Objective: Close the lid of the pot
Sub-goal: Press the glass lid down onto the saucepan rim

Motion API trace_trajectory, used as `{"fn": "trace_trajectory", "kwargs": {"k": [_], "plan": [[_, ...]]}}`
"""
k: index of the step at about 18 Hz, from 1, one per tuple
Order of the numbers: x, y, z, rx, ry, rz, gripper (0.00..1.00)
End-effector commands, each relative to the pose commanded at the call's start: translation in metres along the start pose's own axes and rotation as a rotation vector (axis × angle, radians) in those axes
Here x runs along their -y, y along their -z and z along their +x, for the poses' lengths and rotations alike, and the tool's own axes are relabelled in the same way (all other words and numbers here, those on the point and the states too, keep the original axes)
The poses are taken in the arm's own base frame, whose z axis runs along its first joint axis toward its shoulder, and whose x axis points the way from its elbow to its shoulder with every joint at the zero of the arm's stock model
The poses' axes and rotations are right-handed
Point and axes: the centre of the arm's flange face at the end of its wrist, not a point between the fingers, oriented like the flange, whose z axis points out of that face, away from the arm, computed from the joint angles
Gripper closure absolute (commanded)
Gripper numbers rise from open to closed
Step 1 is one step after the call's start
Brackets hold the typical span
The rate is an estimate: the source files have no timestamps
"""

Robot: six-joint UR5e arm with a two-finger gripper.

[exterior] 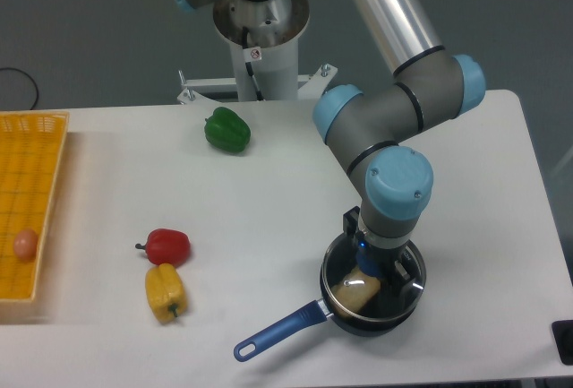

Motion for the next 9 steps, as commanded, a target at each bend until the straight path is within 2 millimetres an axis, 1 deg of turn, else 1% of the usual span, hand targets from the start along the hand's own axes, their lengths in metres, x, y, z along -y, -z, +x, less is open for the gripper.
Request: {"fn": "trace_trajectory", "kwargs": {"k": [6,9], "plan": [[-0.0008,-0.0006,-0.0020,0.008,-0.001,0.001,0.42],[-0.0006,-0.0048,-0.0041,0.012,-0.005,0.000,0.42]]}}
